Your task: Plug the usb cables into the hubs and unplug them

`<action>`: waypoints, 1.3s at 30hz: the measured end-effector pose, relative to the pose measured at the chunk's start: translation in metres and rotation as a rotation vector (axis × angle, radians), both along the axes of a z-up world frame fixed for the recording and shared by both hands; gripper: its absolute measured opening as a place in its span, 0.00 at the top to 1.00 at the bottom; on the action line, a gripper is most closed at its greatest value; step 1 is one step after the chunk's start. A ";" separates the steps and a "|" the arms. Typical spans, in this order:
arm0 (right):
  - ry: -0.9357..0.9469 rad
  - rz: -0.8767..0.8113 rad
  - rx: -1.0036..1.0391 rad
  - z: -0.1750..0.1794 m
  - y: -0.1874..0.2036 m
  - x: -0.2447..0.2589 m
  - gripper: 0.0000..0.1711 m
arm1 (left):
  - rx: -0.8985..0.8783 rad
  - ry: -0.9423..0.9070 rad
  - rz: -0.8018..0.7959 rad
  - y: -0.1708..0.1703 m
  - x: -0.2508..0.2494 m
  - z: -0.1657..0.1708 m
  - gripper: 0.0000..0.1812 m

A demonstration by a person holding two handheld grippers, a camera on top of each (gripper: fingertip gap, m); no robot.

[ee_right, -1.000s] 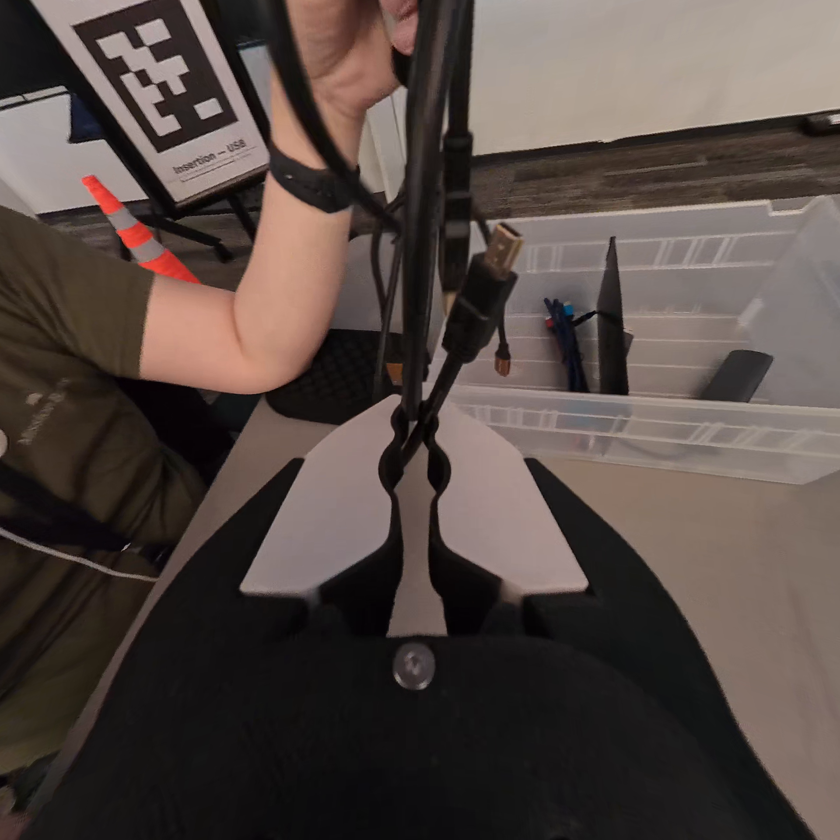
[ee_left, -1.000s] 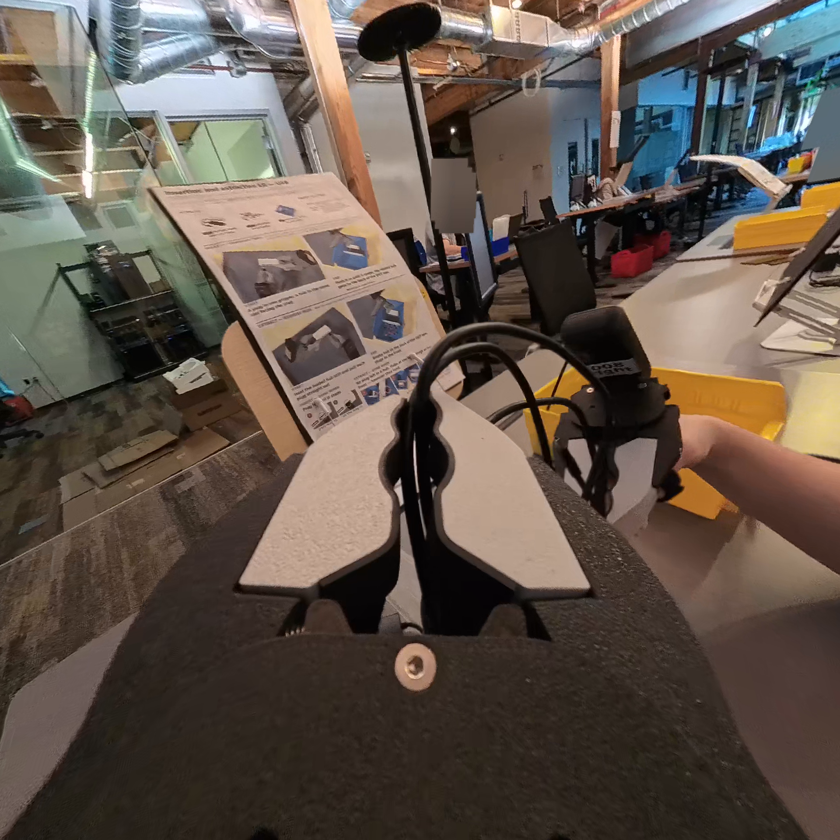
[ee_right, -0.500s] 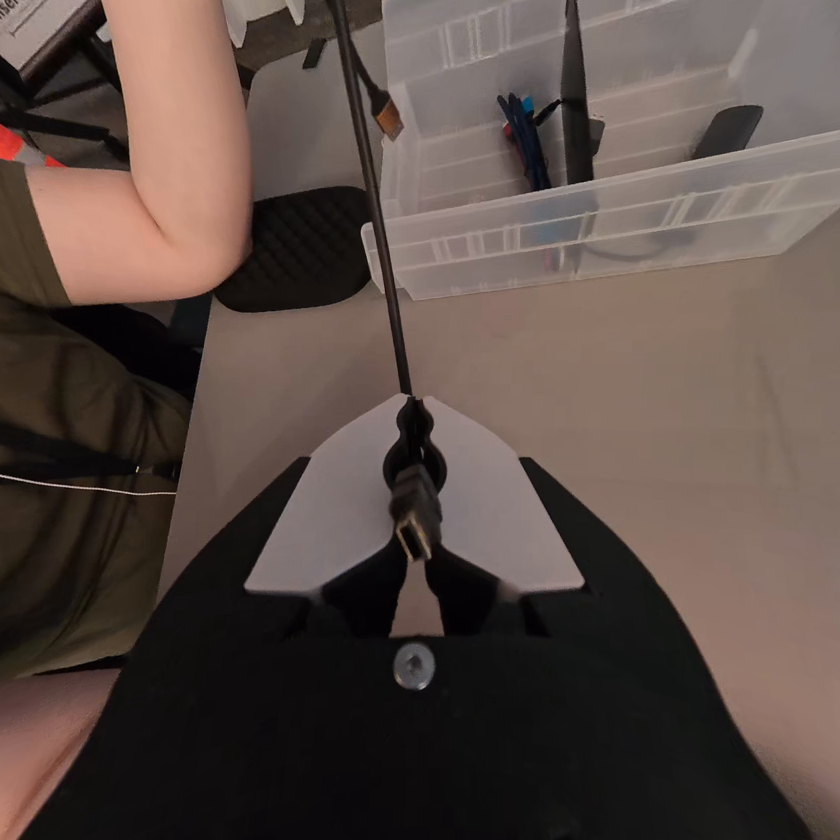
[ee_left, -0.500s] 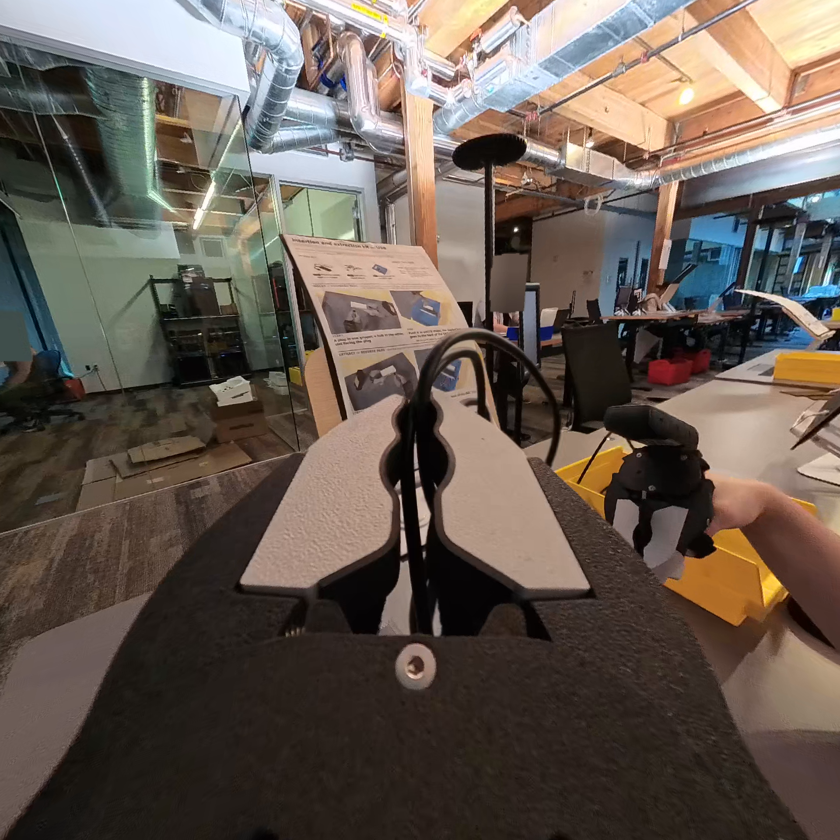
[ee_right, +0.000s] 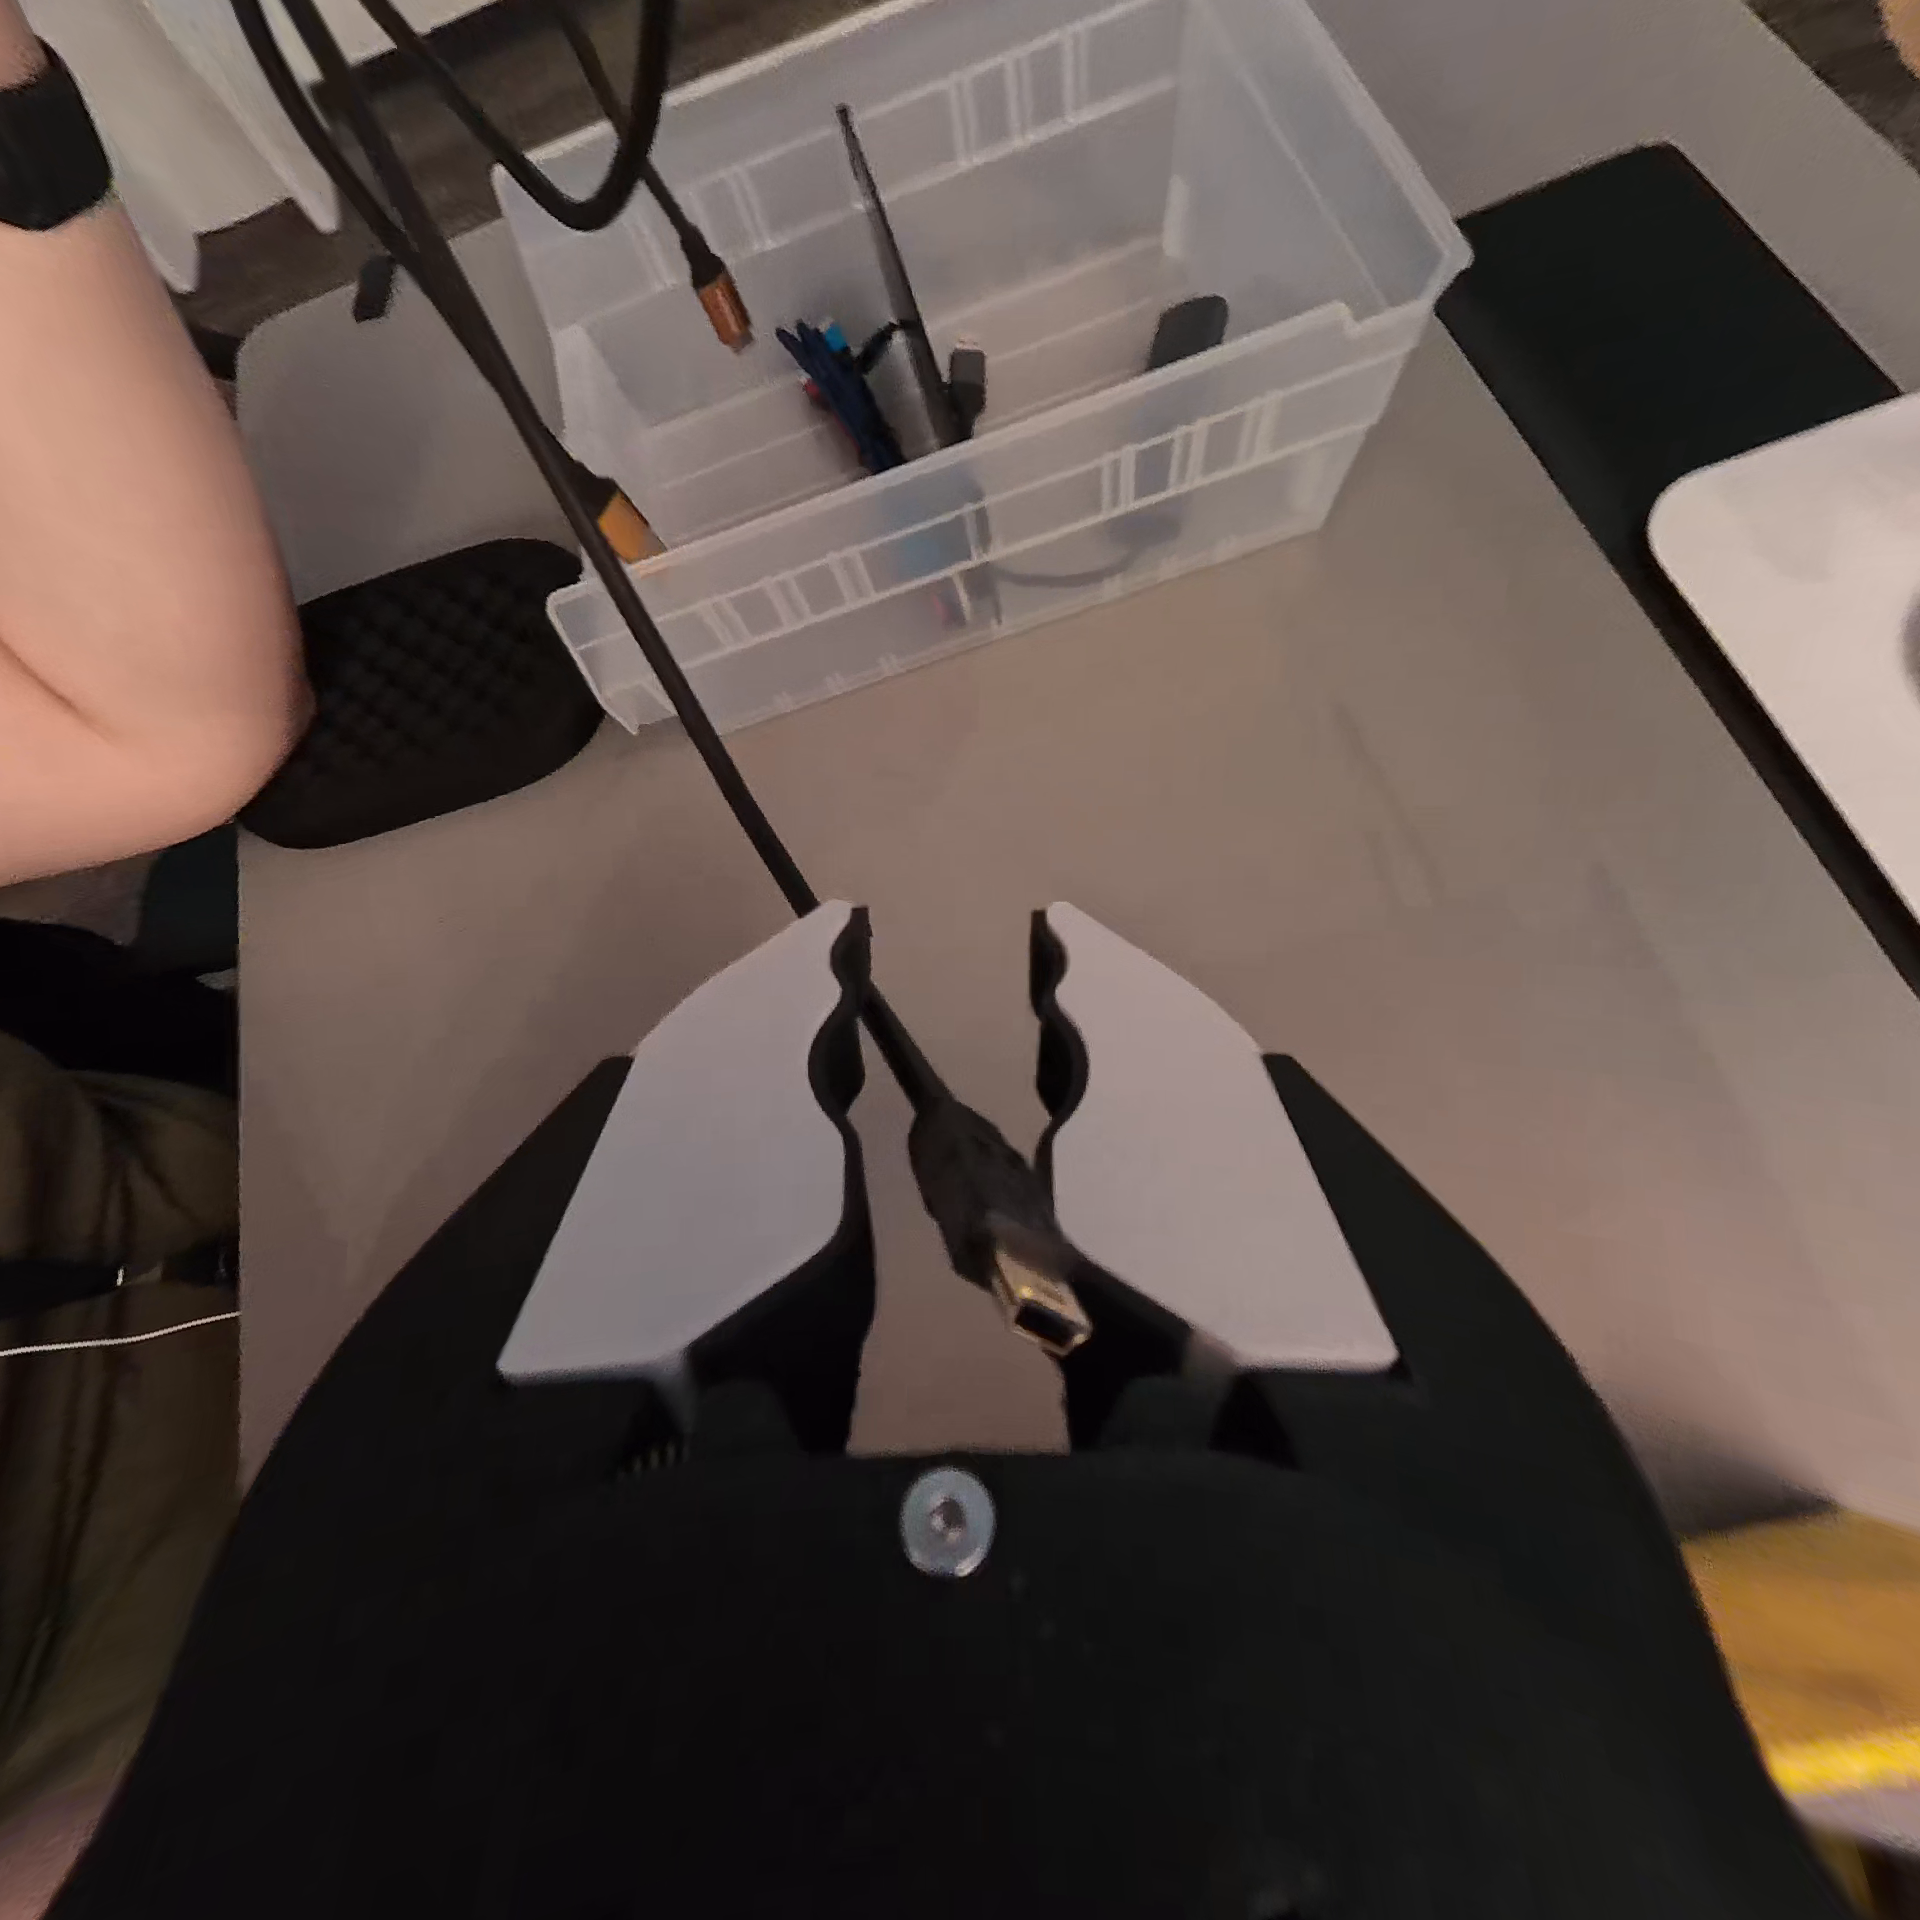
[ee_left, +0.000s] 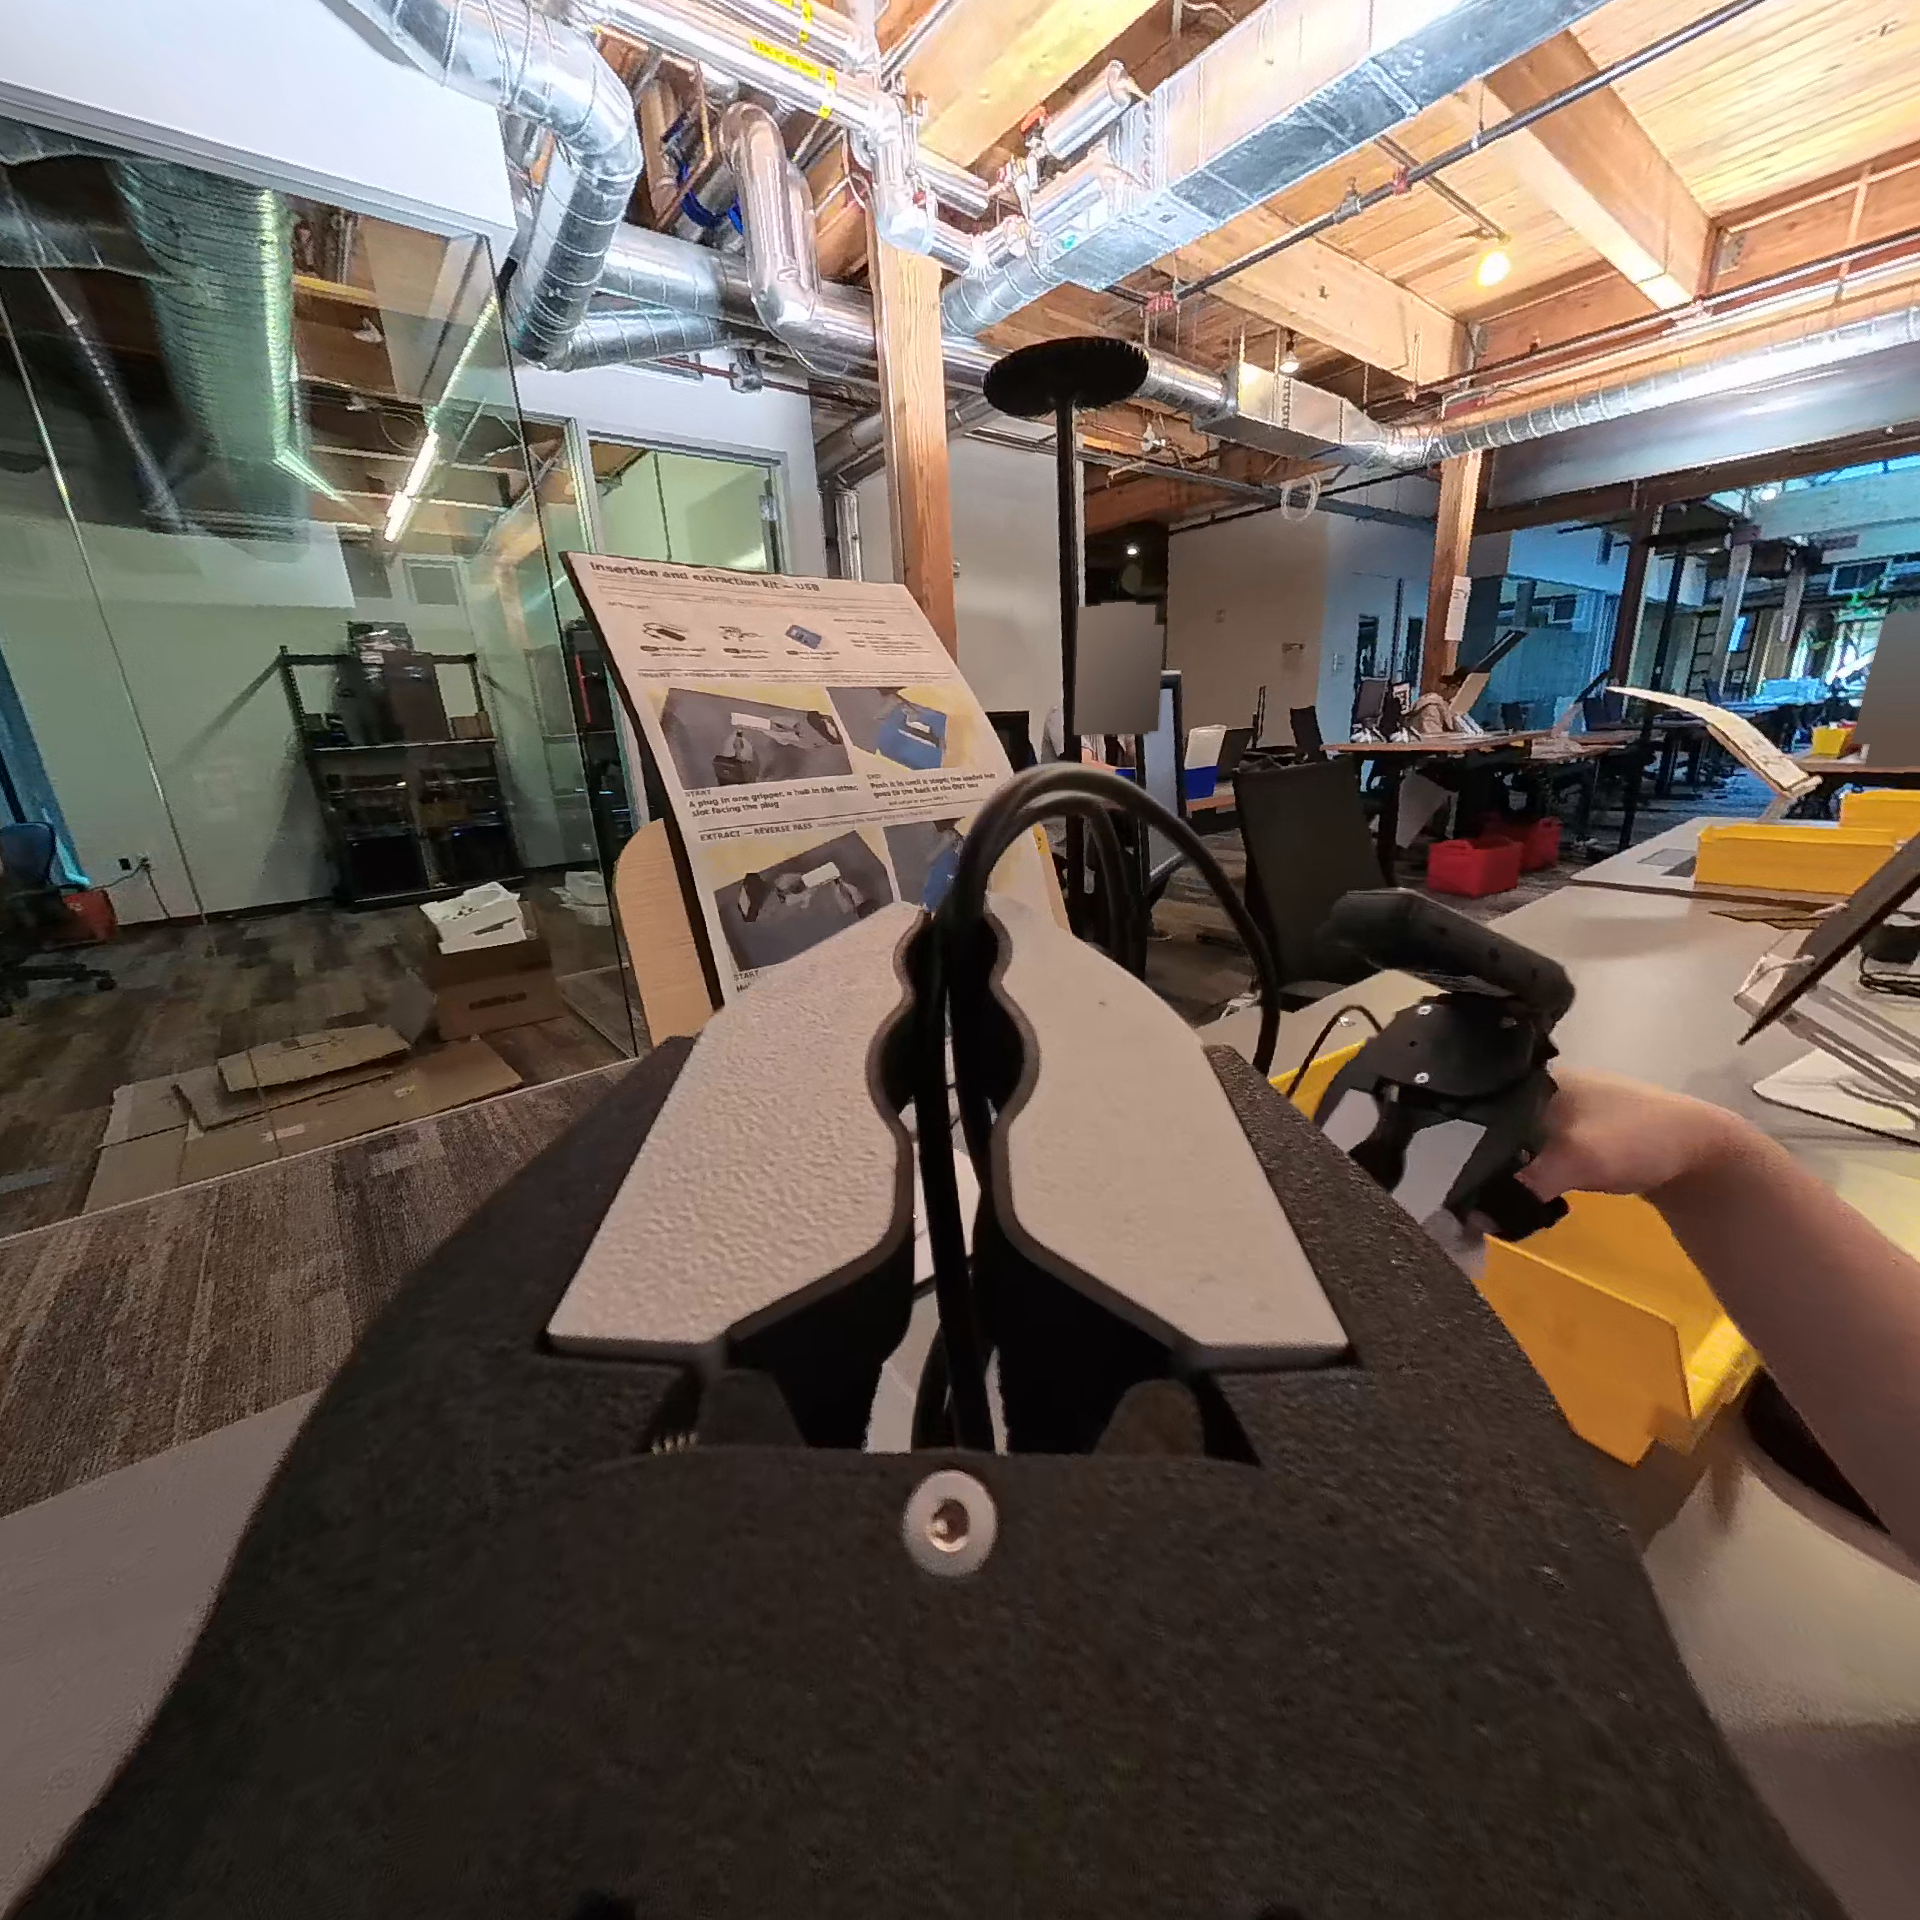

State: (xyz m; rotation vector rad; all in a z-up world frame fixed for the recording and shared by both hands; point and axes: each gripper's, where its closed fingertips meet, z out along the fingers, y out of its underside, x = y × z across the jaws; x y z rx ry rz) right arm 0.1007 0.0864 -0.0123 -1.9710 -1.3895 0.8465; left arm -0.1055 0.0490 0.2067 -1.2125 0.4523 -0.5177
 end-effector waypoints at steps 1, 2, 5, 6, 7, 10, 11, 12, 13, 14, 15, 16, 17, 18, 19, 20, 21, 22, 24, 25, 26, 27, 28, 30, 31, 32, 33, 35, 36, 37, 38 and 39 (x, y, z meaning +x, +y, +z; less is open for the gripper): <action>-0.016 -0.021 -0.010 0.002 -0.002 0.007 0.80 | 0.000 -0.010 0.007 0.001 -0.001 0.000 0.98; -0.043 -0.034 -0.025 0.003 -0.006 0.016 0.79 | 0.002 -0.024 0.010 0.001 -0.002 0.001 0.98; -0.176 -0.115 -0.017 -0.004 -0.009 0.049 0.75 | 0.019 -0.073 0.038 0.000 -0.012 0.006 0.98; -0.205 -0.137 -0.012 -0.005 -0.010 0.057 0.75 | 0.027 -0.090 0.044 -0.001 -0.016 0.008 0.98; -0.211 -0.146 -0.003 -0.004 -0.010 0.060 0.75 | 0.034 -0.102 0.033 -0.003 -0.018 0.010 0.98; -0.126 -0.099 0.065 0.017 -0.019 0.038 0.76 | 0.031 -0.121 -0.012 -0.008 -0.020 0.011 0.97; -0.084 -0.072 0.105 0.027 -0.023 0.023 0.77 | 0.031 -0.122 -0.013 -0.008 -0.020 0.011 0.98; -0.031 -0.047 0.154 0.039 -0.026 0.005 0.77 | 0.031 -0.120 -0.013 -0.008 -0.020 0.011 0.98; 0.029 -0.019 0.199 0.051 -0.032 -0.016 0.77 | 0.029 -0.112 -0.015 -0.008 -0.019 0.011 0.98; 0.099 0.010 0.237 0.062 -0.040 -0.039 0.78 | 0.026 -0.102 -0.014 -0.008 -0.017 0.010 0.98; 0.176 0.032 0.267 0.073 -0.049 -0.063 0.78 | 0.025 -0.094 -0.010 -0.008 -0.016 0.010 0.98; 0.252 0.054 0.279 0.082 -0.060 -0.086 0.78 | 0.025 -0.086 -0.012 -0.008 -0.013 0.010 0.98; 0.332 0.075 0.268 0.089 -0.072 -0.108 0.79 | 0.023 -0.080 -0.016 -0.009 -0.010 0.010 0.97; 0.397 0.097 0.246 0.094 -0.084 -0.127 0.79 | 0.021 -0.076 -0.020 -0.009 -0.007 0.010 0.98; 0.448 0.111 0.222 0.095 -0.094 -0.144 0.80 | 0.023 -0.074 -0.020 -0.010 -0.004 0.011 0.98; 0.478 0.095 0.200 0.094 -0.098 -0.159 0.80 | 0.023 -0.069 -0.020 -0.011 -0.001 0.011 0.98; 0.495 0.065 0.183 0.091 -0.098 -0.171 0.81 | 0.024 -0.061 -0.022 -0.012 0.003 0.012 0.98; 0.494 0.052 0.164 0.085 -0.098 -0.180 0.83 | 0.023 -0.053 -0.021 -0.013 0.006 0.012 0.98; 0.417 0.017 0.160 0.066 -0.093 -0.190 0.83 | 0.026 -0.038 -0.016 -0.014 0.010 0.012 0.97; 0.378 0.006 0.191 0.059 -0.090 -0.190 0.83 | 0.027 -0.033 -0.019 -0.014 0.013 0.012 0.97; 0.366 -0.013 0.226 0.056 -0.085 -0.188 0.83 | 0.027 -0.032 -0.023 -0.015 0.015 0.012 0.97; 0.371 -0.020 0.252 0.055 -0.083 -0.187 0.85 | 0.028 -0.029 -0.029 -0.015 0.017 0.012 0.97; 0.376 -0.021 0.261 0.054 -0.082 -0.186 0.88 | 0.030 -0.025 -0.035 -0.015 0.019 0.013 0.98; 0.403 -0.001 0.241 0.054 -0.084 -0.187 0.92 | 0.027 -0.009 -0.048 -0.016 0.024 0.012 0.98; 0.430 0.024 0.225 0.056 -0.087 -0.187 0.96 | 0.027 -0.001 -0.054 -0.016 0.027 0.011 0.98; 0.448 0.031 0.210 0.058 -0.088 -0.187 0.97 | 0.028 0.003 -0.057 -0.017 0.028 0.011 0.98; 0.446 0.042 0.197 0.058 -0.089 -0.186 0.97 | 0.031 0.004 -0.057 -0.017 0.029 0.011 0.98; 0.449 0.062 0.202 0.064 -0.089 -0.181 0.97 | 0.031 0.010 -0.041 -0.016 0.026 0.011 0.98; 0.485 0.058 0.226 0.075 -0.088 -0.176 0.97 | 0.032 0.011 -0.025 -0.015 0.022 0.011 0.98; 0.522 0.074 0.241 0.086 -0.091 -0.170 0.97 | 0.031 0.010 -0.009 -0.014 0.018 0.011 0.98; 0.548 0.099 0.241 0.097 -0.095 -0.165 0.97 | 0.027 0.006 0.004 -0.012 0.013 0.011 0.98; 0.570 0.115 0.243 0.108 -0.098 -0.159 0.97 | 0.022 0.000 0.014 -0.011 0.008 0.010 0.98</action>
